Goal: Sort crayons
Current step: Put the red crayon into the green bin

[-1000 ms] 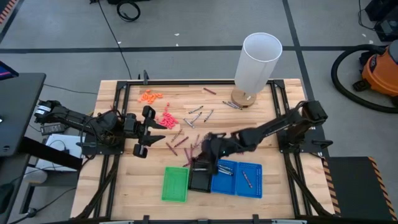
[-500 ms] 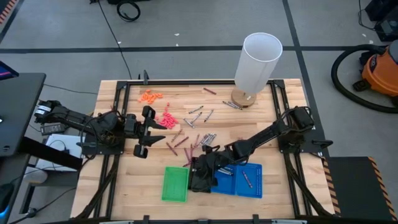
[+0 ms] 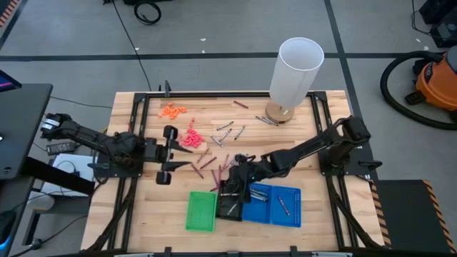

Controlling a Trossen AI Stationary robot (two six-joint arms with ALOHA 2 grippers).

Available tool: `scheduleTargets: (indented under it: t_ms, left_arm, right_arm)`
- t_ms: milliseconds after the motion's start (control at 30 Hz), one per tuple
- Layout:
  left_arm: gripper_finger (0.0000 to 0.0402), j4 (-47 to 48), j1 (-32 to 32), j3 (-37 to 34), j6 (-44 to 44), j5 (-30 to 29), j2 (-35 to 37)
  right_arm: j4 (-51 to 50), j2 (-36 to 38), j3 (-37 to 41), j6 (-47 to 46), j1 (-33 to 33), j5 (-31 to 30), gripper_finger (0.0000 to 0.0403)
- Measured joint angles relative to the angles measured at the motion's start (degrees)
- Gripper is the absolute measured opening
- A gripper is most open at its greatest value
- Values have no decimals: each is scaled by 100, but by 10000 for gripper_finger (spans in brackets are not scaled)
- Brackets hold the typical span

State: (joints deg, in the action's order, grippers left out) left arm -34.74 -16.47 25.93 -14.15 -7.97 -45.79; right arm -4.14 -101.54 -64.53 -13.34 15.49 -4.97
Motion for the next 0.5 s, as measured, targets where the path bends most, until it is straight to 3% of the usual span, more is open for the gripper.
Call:
scheduleTargets:
  t_ms: [300,500]
  left_arm:
    - [157,599,516,0,439,-635,-1]
    - [157,688,783,0,877,-727,-1]
  right_arm:
    - [-1515,519,-2,50,-169,-1219,114]
    - [-2355,527,10,132,-535,-1353,114]
